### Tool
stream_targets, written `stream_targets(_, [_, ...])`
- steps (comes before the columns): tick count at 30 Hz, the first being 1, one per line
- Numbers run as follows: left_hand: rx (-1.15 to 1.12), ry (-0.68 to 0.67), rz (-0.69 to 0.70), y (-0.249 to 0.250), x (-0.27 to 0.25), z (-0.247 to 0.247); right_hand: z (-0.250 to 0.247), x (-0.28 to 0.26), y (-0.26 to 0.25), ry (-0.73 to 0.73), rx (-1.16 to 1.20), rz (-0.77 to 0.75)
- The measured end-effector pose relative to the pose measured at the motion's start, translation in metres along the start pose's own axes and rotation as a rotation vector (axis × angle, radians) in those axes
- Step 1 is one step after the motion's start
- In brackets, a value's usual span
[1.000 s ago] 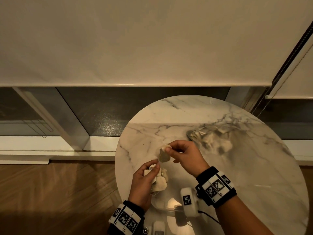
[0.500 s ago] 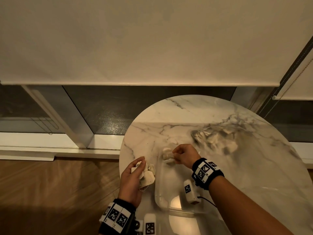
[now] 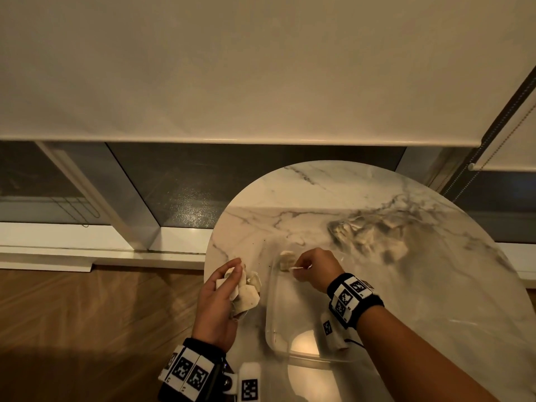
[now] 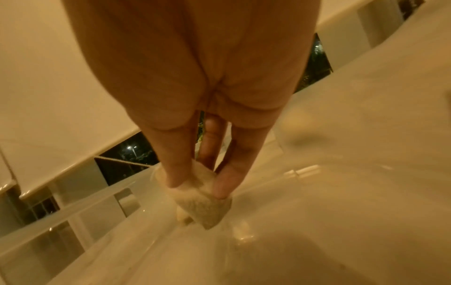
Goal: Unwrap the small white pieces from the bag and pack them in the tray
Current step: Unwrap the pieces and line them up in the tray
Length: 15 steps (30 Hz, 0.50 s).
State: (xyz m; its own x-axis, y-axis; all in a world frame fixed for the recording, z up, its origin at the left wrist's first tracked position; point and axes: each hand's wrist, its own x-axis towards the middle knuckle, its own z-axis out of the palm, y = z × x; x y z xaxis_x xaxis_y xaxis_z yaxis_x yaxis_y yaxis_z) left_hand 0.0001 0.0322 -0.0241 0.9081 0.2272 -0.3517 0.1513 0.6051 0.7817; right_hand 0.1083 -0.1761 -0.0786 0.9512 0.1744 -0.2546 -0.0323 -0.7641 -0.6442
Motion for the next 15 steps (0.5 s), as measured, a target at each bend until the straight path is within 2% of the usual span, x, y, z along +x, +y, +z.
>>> stream_targets(5, [-0.125, -0.044, 0.051, 0.010, -0.003, 0.002, -0.001, -0.001, 0.000, 0.047, 0.106, 0.054])
stream_targets(11, [-0.093, 0.019, 0.004, 0.001, -0.002, 0.004, 0.009, 0.004, -0.014, 0.005, 0.173, 0.028])
stream_targets(15, [-0.091, 0.025, -0.011, 0.000, -0.003, 0.003, 0.012, 0.009, -0.012, 0.038, 0.040, 0.071])
